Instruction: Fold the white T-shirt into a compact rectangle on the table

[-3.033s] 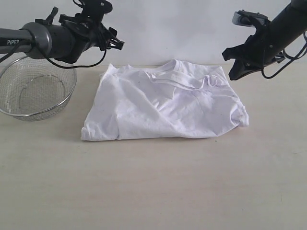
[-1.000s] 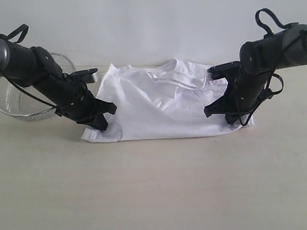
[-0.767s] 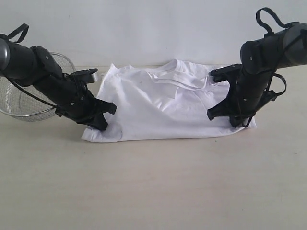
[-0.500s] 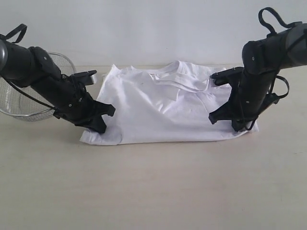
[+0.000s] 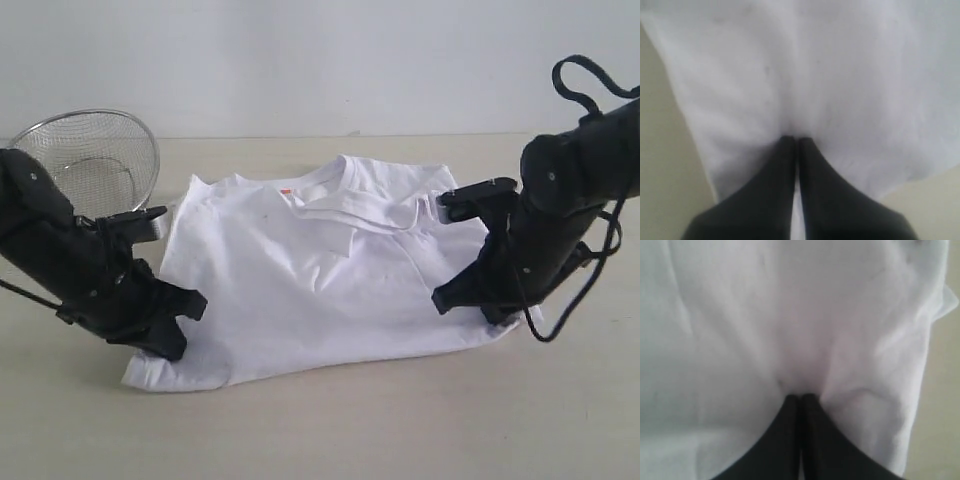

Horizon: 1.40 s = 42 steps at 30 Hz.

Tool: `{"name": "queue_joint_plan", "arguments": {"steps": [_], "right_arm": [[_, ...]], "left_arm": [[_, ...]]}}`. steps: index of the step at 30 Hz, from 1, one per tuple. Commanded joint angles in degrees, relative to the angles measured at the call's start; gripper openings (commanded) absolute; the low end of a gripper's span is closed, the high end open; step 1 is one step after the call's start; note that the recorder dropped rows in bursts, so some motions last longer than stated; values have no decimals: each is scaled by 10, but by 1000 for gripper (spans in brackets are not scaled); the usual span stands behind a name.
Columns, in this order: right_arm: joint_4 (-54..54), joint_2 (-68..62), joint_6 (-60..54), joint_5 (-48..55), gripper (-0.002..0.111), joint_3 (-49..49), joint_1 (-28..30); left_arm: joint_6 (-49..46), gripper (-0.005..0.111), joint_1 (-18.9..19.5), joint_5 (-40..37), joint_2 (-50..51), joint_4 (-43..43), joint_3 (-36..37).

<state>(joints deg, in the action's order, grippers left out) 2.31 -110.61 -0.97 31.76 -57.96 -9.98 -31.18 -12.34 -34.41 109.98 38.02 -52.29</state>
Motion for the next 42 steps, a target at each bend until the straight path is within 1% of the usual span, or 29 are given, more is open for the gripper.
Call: {"name": "queue_joint_plan", "arguments": {"steps": [1,3,5,6,7,9,13,16,18,19,21,22,24,25,27,31,35,42], "right_arm": [[-33,63,26,82,0,117,-11],[-35,129,45,60,0,179,-26],[-35,175,43,23,0,200,-45],[-37,191,40,17,0,199,-52],[-41,214,39,9,0,192,-60],[-53,246,39,6,0,177,-61],[-46,280,40,38,0,167,-59],[-19,293,53,94,5,167,-59],[-1,293,65,128,8,167,-59],[3,293,65,135,8,167,-59],[9,293,69,130,8,167,-59],[10,293,69,125,7,167,-59],[10,293,69,117,0,167,-59],[10,293,69,111,0,167,-59],[1,293,62,100,0,167,-59],[-19,286,50,78,0,167,-59],[-19,252,49,86,0,167,-59],[-23,192,32,78,0,167,-60]], "left_arm": [[-27,5,-10,-24,-38,-4,96],[-53,5,-10,-9,-76,43,155],[-104,5,-10,0,-108,92,186],[-137,5,-10,0,-125,121,187],[-184,5,-10,-3,-146,172,180],[-232,5,-10,-20,-178,242,161],[-230,5,-10,-52,-200,248,146],[-233,5,-14,-59,-196,252,146],[-234,5,-29,-42,-186,256,146],[-238,5,-38,-35,-181,257,146],[-238,5,-62,-12,-164,256,144],[-238,5,-73,-3,-156,256,144],[-237,5,-87,9,-137,256,144],[-236,5,-90,9,-128,256,144],[-230,5,-90,-3,-113,256,144],[-219,5,-90,7,-109,240,144],[-198,5,-90,36,-100,219,144],[-198,5,-90,28,-62,211,144]]}}
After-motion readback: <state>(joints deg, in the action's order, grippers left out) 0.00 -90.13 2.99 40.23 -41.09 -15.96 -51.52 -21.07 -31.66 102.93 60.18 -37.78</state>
